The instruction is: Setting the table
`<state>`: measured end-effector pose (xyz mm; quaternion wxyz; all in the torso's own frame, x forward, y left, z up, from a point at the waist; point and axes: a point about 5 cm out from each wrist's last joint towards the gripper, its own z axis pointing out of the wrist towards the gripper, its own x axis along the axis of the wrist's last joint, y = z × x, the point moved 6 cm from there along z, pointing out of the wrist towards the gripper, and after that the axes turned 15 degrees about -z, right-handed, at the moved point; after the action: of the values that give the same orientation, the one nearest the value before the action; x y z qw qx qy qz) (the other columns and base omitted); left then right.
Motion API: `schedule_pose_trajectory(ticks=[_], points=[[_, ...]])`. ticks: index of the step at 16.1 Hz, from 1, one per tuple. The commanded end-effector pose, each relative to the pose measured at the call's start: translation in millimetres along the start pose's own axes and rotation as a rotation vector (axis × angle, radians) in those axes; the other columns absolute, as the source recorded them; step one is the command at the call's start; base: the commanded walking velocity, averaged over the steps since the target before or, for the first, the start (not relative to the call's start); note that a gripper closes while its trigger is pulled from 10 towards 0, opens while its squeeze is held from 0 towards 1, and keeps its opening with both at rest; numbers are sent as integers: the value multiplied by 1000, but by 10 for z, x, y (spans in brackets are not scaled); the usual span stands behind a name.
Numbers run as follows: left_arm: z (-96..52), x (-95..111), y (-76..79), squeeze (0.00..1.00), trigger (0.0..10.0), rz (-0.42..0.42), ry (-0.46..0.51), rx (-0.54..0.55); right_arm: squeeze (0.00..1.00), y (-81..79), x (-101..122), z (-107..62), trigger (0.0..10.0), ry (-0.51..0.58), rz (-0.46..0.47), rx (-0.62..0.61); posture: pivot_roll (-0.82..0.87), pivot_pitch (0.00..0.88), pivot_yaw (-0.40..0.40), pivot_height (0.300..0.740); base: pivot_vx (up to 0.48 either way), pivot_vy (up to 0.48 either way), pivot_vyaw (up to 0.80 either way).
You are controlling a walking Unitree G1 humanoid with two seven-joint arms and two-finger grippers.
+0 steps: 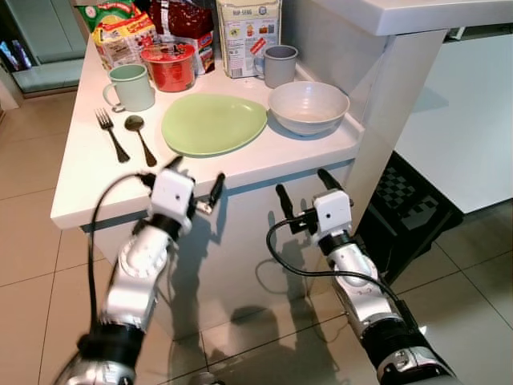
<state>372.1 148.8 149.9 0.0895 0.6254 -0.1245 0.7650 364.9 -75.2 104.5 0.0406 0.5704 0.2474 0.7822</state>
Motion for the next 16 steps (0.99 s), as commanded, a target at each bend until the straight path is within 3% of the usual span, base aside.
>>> schedule_pose_trajectory(ticks=[1, 12, 16], points=[[39, 46, -89, 0, 10000, 17, 4, 21, 0, 11, -24, -22, 10000, -14, 13, -5, 78, 0, 26, 740, 0, 0, 0], [89, 52, -213, 0, 10000, 55, -20, 33, 0, 32, 50, -20, 10000, 4, 21, -17, 69, 0, 31, 740, 0, 0, 0], [111, -6, -309, 0, 10000, 116, -64, 16, 0, 51, 114, 3, 10000, 22, 27, -26, 66, 0, 32, 740, 0, 0, 0]])
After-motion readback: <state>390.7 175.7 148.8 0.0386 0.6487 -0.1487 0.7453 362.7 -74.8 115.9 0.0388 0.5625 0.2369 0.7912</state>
